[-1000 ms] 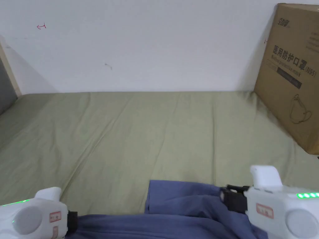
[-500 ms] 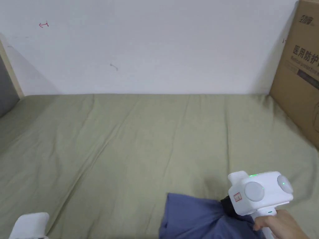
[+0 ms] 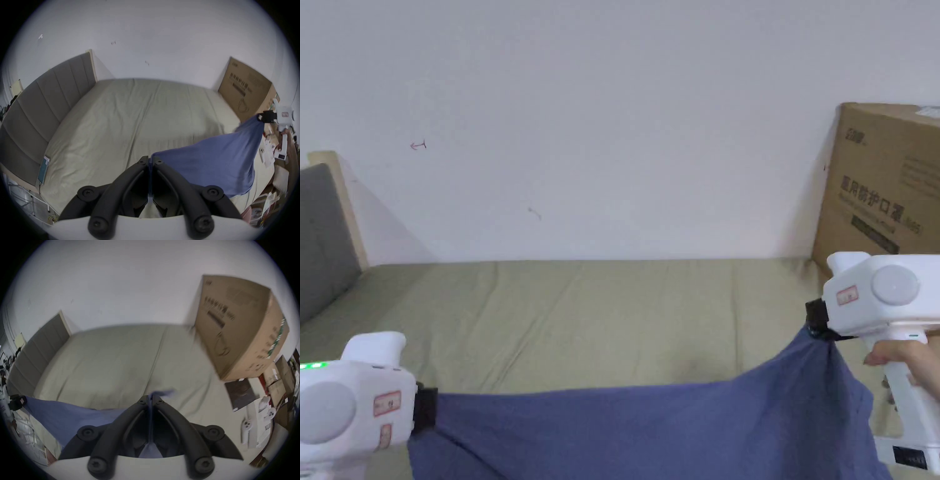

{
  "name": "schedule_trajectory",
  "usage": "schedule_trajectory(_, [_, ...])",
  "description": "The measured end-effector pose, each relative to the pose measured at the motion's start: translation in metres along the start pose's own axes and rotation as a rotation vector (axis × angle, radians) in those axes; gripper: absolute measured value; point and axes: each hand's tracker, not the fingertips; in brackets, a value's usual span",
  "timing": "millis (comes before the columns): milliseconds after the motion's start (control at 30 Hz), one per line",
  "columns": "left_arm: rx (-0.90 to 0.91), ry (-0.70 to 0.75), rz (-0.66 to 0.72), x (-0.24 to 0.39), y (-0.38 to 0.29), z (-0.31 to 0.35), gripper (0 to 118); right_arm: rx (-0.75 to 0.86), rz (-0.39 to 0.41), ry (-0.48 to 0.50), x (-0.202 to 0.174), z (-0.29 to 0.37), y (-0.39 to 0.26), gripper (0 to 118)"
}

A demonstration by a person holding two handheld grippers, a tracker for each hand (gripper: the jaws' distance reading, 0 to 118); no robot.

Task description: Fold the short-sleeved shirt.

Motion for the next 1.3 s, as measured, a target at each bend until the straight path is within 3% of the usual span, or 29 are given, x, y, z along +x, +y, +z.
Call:
schedule_trajectory(133, [0.121,0.057,-0.059,0.018,0.064,0.038,2,0.145,-0.029,-0.028,0.030,0.069,0.048,2])
schedule_trajectory(233, [0.184,0.065,-0.090,0.030,0.117,0.056,2,0.245,-0.127,0.009,0.044,0.113,0.079,2])
schedule_trajectory(300, [0.229,0.067,-0.062,0.034,0.146,0.067,2,0.279,-0.123,0.007,0.046,0.132,0.098,2])
schedule_trajectory(367, [0.317,0.057,-0.029,0.035,0.178,0.079,2,0.295,-0.111,-0.053,0.044,0.145,0.124,2])
schedule_trajectory(600, [0.426,0.108,-0.057,0.043,0.288,0.081,2,0.408,-0.144,-0.035,0.029,0.161,0.218,2])
schedule_trajectory(767, [0.507,0.111,-0.051,0.033,0.341,0.096,2,0.516,-0.275,0.022,0.014,0.172,0.274,2])
schedule_trajectory(933, [0.576,0.164,-0.024,0.019,0.378,0.106,2,0.563,-0.220,0.009,-0.011,0.187,0.303,2])
schedule_trajectory(1100, [0.648,0.166,-0.057,0.018,0.390,0.107,2,0.610,-0.272,0.021,-0.022,0.188,0.312,2])
schedule_trajectory(1233, [0.610,0.240,-0.083,0.017,0.374,0.065,2,0.558,-0.178,-0.015,-0.034,0.158,0.295,2])
schedule_trajectory(1300, [0.558,0.214,-0.073,0.013,0.358,0.032,2,0.501,-0.194,-0.018,-0.030,0.129,0.282,2])
